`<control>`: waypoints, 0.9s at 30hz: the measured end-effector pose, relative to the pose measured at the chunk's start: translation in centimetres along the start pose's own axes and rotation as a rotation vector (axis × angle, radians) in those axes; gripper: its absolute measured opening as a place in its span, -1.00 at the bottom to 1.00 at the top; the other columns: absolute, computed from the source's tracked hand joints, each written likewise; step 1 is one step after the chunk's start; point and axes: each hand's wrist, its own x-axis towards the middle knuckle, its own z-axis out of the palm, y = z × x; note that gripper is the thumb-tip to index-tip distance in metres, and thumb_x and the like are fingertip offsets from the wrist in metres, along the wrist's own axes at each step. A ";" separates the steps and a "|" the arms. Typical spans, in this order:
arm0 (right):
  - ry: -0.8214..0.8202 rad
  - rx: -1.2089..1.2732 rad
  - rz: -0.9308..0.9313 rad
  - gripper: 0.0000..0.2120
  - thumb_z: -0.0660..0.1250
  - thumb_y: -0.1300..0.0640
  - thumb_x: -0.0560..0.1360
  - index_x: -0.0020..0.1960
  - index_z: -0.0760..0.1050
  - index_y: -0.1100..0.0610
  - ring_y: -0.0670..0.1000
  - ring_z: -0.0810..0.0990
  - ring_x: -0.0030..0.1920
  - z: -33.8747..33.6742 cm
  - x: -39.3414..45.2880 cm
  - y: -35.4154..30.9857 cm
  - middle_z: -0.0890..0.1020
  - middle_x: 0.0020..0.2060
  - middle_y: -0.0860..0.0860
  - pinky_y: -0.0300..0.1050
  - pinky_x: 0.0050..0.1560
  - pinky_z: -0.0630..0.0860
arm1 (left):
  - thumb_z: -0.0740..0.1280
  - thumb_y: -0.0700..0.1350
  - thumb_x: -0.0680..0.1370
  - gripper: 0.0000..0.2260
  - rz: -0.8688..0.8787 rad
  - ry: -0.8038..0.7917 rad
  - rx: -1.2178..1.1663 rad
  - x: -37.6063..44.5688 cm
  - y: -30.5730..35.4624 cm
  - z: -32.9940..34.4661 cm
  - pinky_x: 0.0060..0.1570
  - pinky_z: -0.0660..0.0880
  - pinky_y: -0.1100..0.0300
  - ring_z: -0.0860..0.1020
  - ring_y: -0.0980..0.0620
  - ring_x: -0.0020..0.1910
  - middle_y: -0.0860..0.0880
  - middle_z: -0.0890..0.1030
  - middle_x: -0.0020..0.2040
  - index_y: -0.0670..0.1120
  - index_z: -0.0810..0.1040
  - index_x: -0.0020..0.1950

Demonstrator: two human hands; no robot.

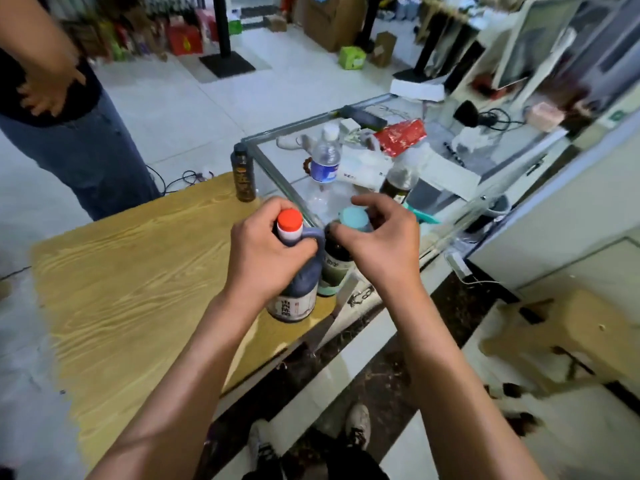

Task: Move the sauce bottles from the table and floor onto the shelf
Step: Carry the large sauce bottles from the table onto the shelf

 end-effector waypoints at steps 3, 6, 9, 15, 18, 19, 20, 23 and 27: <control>0.067 -0.021 -0.017 -0.64 0.57 0.08 0.24 0.03 0.65 0.04 -0.15 0.66 -0.16 -6.0 -1.7 1.3 0.69 -0.17 -0.10 -0.13 -0.05 0.63 | 0.49 -0.06 0.25 -0.74 0.087 -0.078 -0.026 -2.2 3.9 3.4 -0.28 0.49 0.13 0.52 0.06 -0.30 0.05 0.57 -0.31 0.04 0.50 -0.14; 0.143 -0.008 -0.029 -0.68 0.59 0.08 0.26 -0.01 0.67 0.04 -0.17 0.66 -0.14 -12.2 -3.7 3.2 0.70 -0.15 -0.10 -0.18 -0.06 0.63 | 0.49 -0.04 0.25 -0.76 0.152 -0.114 -0.024 -4.6 7.4 7.0 -0.27 0.51 0.11 0.55 0.03 -0.28 0.04 0.59 -0.29 0.01 0.53 -0.15; 0.251 0.026 -0.020 -0.73 0.60 0.14 0.29 -0.09 0.62 -0.07 -0.20 0.65 -0.14 -19.2 -5.9 5.2 0.68 -0.15 -0.14 -0.30 -0.09 0.58 | 0.51 -0.09 0.27 -0.75 0.148 -0.167 -0.046 -7.3 11.6 11.5 -0.24 0.51 0.10 0.55 0.03 -0.26 0.03 0.59 -0.27 0.01 0.52 -0.14; 0.449 0.009 0.039 -0.64 0.61 0.10 0.28 0.06 0.68 0.07 -0.21 0.65 -0.08 -33.9 -10.0 10.0 0.68 -0.10 -0.13 -0.33 -0.02 0.57 | 0.50 -0.22 0.27 -0.75 0.188 -0.289 -0.112 -14.2 20.6 21.6 -0.20 0.50 0.21 0.56 0.10 -0.24 0.06 0.62 -0.24 -0.01 0.56 -0.13; 0.513 -0.035 0.042 -0.61 0.61 0.05 0.28 0.08 0.68 0.10 -0.22 0.65 -0.10 -40.8 -12.3 12.2 0.69 -0.09 -0.11 -0.29 -0.04 0.60 | 0.51 -0.24 0.25 -0.73 0.267 -0.362 -0.158 -17.8 25.5 27.0 -0.22 0.47 0.33 0.54 0.21 -0.27 0.11 0.60 -0.27 0.00 0.55 -0.15; 0.535 -0.074 0.027 -0.60 0.61 0.05 0.28 0.08 0.68 0.11 -0.21 0.65 -0.12 -42.9 -13.1 12.8 0.69 -0.10 -0.10 -0.28 -0.04 0.61 | 0.51 -0.24 0.25 -0.73 0.313 -0.399 -0.168 -19.1 27.1 28.7 -0.24 0.45 0.36 0.54 0.22 -0.27 0.13 0.59 -0.27 0.00 0.54 -0.15; 0.562 -0.114 0.018 -0.60 0.61 0.05 0.28 0.08 0.68 0.12 -0.20 0.64 -0.13 -45.3 -14.0 13.5 0.69 -0.12 -0.10 -0.28 -0.06 0.60 | 0.52 -0.22 0.25 -0.73 0.351 -0.437 -0.178 -20.5 28.9 30.5 -0.25 0.45 0.35 0.54 0.19 -0.26 0.12 0.59 -0.26 -0.01 0.54 -0.15; 0.637 -0.159 0.022 -0.60 0.62 0.05 0.27 0.06 0.69 0.15 -0.20 0.63 -0.13 -51.6 -16.5 15.1 0.68 -0.12 -0.08 -0.32 -0.07 0.58 | 0.51 -0.23 0.26 -0.74 0.384 -0.512 -0.249 -24.0 33.2 35.0 -0.23 0.47 0.29 0.53 0.17 -0.27 0.11 0.60 -0.25 -0.02 0.55 -0.14; 0.735 -0.208 0.059 -0.59 0.63 0.03 0.28 0.08 0.68 0.15 -0.19 0.64 -0.08 -58.9 -20.0 16.8 0.69 -0.09 -0.07 -0.29 -0.01 0.60 | 0.49 -0.24 0.24 -0.74 0.449 -0.595 -0.344 -27.9 38.1 40.3 -0.18 0.52 0.21 0.58 0.10 -0.21 0.08 0.61 -0.22 -0.05 0.56 -0.13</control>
